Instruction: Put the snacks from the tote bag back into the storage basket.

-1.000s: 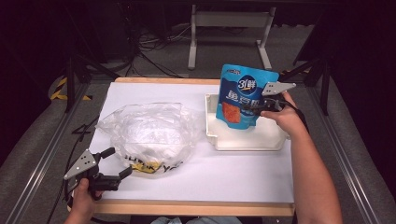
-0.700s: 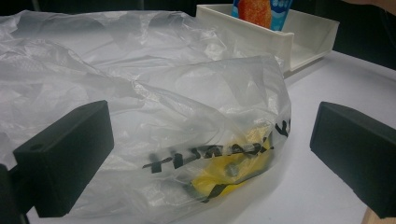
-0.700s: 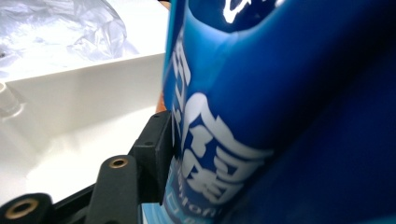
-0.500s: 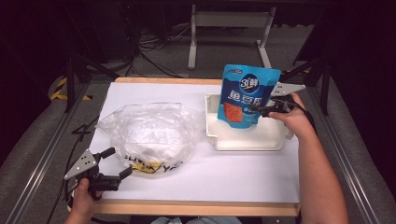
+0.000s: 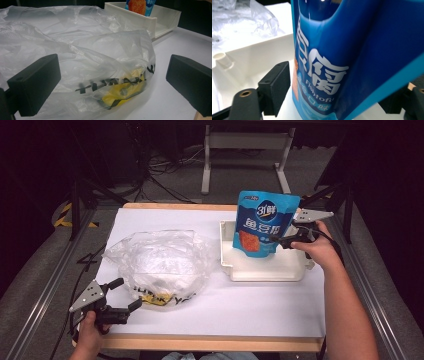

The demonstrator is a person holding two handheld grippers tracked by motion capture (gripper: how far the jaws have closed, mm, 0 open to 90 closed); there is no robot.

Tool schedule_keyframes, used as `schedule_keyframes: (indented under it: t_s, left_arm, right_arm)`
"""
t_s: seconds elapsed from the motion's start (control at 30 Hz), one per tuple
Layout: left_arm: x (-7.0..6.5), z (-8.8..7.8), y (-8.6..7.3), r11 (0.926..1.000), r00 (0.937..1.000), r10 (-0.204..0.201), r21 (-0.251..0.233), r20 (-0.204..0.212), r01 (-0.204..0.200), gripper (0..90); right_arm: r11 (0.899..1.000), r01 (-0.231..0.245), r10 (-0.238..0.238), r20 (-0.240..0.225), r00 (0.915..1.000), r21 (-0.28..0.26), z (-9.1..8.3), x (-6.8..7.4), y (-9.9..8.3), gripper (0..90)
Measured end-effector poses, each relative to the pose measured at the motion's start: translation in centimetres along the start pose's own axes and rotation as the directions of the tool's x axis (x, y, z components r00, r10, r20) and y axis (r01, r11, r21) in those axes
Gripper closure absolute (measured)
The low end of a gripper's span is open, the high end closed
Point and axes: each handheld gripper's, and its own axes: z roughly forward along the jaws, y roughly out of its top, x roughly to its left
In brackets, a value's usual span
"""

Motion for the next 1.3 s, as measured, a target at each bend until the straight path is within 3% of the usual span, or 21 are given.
schedule_keyframes:
  t_s: [0.2, 0.27, 0.63, 1.0, 1.17, 1.23, 1.3]
  left_arm:
    - [0.0, 0.1, 0.1, 0.9999, 1.0000, 0.004, 0.010, 0.004, -0.004, 0.3]
    - [-0.1, 0.1, 0.0, 1.0000, 1.0000, 0.002, 0.002, 0.001, -0.002, 0.3]
    - [0.0, 0.0, 0.0, 1.0000, 1.0000, -0.002, 0.000, 0.003, 0.002, 0.3]
    - [-0.1, 0.0, 0.1, 1.0000, 1.0000, 0.003, 0.008, 0.005, -0.003, 0.3]
    - [-0.1, 0.1, 0.1, 1.0000, 1.0000, 0.003, 0.000, 0.008, -0.003, 0.3]
    - [-0.1, 0.1, 0.1, 1.0000, 1.0000, 0.004, 0.000, 0.009, -0.004, 0.3]
    - [-0.1, 0.2, 0.2, 1.0000, 0.9999, 0.006, 0.000, 0.011, -0.006, 0.3]
  right_arm:
    - [1.000, -0.015, 0.016, 0.045, 0.9989, -0.015, -1.6, 0.3, 0.4, 21.2]
    - [1.000, -0.017, 0.017, 0.089, 0.9959, -0.009, -2.7, 0.5, 0.6, 21.2]
    - [0.999, -0.042, 0.046, 0.139, 0.9893, -0.035, -6.4, 2.0, 1.2, 21.2]
    - [0.994, -0.046, 0.057, 0.103, 0.9931, -0.104, -9.1, 6.0, 2.5, 21.0]
    - [0.984, -0.059, 0.064, 0.027, 0.9976, -0.166, -9.7, 8.4, 3.1, 21.0]
    - [0.983, -0.057, 0.061, 0.016, 0.9980, -0.172, -9.7, 8.7, 3.1, 20.9]
    - [0.984, -0.045, 0.043, -0.016, 0.9989, -0.174, -9.5, 10.0, 3.4, 20.5]
